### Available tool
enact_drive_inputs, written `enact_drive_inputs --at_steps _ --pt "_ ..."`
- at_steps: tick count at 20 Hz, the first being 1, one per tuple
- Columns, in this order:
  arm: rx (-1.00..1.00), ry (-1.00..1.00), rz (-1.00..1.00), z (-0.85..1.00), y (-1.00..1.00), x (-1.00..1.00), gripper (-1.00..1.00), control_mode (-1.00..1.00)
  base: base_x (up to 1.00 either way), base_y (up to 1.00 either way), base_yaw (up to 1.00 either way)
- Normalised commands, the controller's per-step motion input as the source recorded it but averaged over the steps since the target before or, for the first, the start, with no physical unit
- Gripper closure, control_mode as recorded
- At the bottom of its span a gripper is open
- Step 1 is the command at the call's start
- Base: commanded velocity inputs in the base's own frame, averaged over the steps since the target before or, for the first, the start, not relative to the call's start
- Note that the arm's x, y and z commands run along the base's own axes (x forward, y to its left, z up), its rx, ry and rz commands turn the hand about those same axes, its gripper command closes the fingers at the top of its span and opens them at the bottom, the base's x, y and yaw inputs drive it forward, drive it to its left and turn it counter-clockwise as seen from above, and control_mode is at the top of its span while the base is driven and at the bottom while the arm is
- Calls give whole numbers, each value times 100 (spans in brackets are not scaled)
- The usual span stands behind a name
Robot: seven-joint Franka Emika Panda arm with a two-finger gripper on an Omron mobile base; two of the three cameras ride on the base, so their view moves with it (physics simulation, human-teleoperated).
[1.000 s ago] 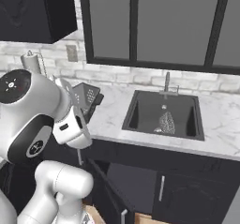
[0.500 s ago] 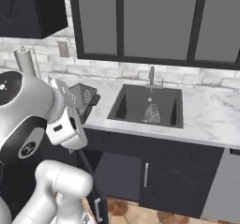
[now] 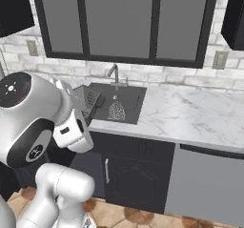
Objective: Pick the colander and strainer and place them in the sink. Then turn on the water.
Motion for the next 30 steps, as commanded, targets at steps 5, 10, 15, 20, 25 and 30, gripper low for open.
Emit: enact_drive_inputs --at_steps 5,10,15,20,25,30 --pt "0 0 0 0 0 0 100 100 4 -11 -1" --pt "0 0 0 0 0 0 100 100 16 -5 -2" --pt "0 0 0 0 0 0 100 100 44 -55 -2" --pt "0 0 0 0 0 0 100 100 92 -17 -6" --pt "0 0 0 0 0 0 100 100 100 43 -7" --pt "0 0 0 0 0 0 100 100 97 81 -7"
